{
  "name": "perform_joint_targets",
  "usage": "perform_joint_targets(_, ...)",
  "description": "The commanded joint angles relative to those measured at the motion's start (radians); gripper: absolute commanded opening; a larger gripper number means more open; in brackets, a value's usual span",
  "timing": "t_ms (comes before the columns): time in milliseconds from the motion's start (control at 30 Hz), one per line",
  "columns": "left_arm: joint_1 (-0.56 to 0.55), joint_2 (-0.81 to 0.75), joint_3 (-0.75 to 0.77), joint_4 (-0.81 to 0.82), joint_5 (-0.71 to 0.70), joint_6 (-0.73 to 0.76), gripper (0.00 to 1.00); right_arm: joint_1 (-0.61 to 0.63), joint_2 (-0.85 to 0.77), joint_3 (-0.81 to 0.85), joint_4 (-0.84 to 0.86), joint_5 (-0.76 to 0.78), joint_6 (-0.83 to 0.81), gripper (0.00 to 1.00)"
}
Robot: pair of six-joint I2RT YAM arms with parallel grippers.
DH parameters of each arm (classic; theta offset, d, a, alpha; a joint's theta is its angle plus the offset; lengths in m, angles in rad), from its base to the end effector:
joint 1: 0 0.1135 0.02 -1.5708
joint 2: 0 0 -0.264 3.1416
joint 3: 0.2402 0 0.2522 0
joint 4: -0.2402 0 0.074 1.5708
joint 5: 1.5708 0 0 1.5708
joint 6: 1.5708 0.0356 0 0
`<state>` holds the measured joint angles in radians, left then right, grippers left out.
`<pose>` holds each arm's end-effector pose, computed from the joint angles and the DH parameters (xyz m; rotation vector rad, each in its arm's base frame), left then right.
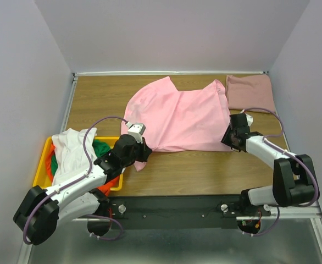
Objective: Fold and stack the t-shirts
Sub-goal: Flatten the tshirt out
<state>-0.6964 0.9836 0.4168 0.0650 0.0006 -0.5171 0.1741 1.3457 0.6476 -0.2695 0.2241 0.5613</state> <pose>0.1601 -0.1339 0.1996 0.1937 2.1498 -0.7291 0.2466 0.0353 0.1698 0.5672 2.4380 0.0171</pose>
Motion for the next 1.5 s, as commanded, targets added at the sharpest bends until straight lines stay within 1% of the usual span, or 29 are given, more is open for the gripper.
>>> perform_joint_targets(0,-0.008,-0.011,-0.009,-0.001,-0.011,0.000,0.00,-0.013,0.061,0.041,0.084,0.070,-0.018,0.49)
perform_joint_targets(333,-0.011,-0.003,-0.006,0.001,-0.013,0.003,0.00,-0.035,0.148,0.072,0.127,0.083,-0.043,0.45)
perform_joint_targets(567,-0.009,-0.002,-0.006,0.001,-0.013,0.003,0.00,-0.041,0.158,0.066,0.142,0.072,-0.051,0.35)
perform_joint_targets(600,-0.009,-0.003,-0.006,0.001,-0.013,0.003,0.00,-0.041,0.155,0.064,0.142,0.075,-0.052,0.33)
perform_joint_targets(633,-0.011,-0.003,-0.006,0.001,-0.013,0.003,0.00,-0.041,0.142,0.063,0.142,0.081,-0.052,0.28)
perform_joint_targets(700,-0.011,0.000,-0.006,0.001,-0.014,0.003,0.00,-0.041,0.124,0.060,0.141,0.087,-0.052,0.24)
perform_joint_targets(833,-0.012,0.018,0.000,0.002,-0.019,0.011,0.00,-0.039,0.066,0.052,0.133,0.104,-0.058,0.23)
perform_joint_targets(900,-0.025,0.046,0.010,0.004,-0.024,0.020,0.00,-0.042,0.046,0.050,0.128,0.113,-0.064,0.15)
perform_joint_targets(933,-0.031,0.064,0.016,0.006,-0.025,0.023,0.00,-0.041,0.046,0.050,0.127,0.113,-0.067,0.09)
perform_joint_targets(1067,-0.040,0.090,0.022,0.010,-0.036,0.029,0.00,-0.042,0.053,0.049,0.124,0.098,-0.072,0.00)
perform_joint_targets(1300,-0.041,0.102,0.014,0.050,-0.028,0.037,0.00,-0.047,0.026,0.035,0.121,0.112,-0.081,0.01)
perform_joint_targets(1467,-0.057,0.220,0.053,0.123,-0.005,0.055,0.00,-0.061,-0.022,0.061,0.098,0.152,-0.106,0.00)
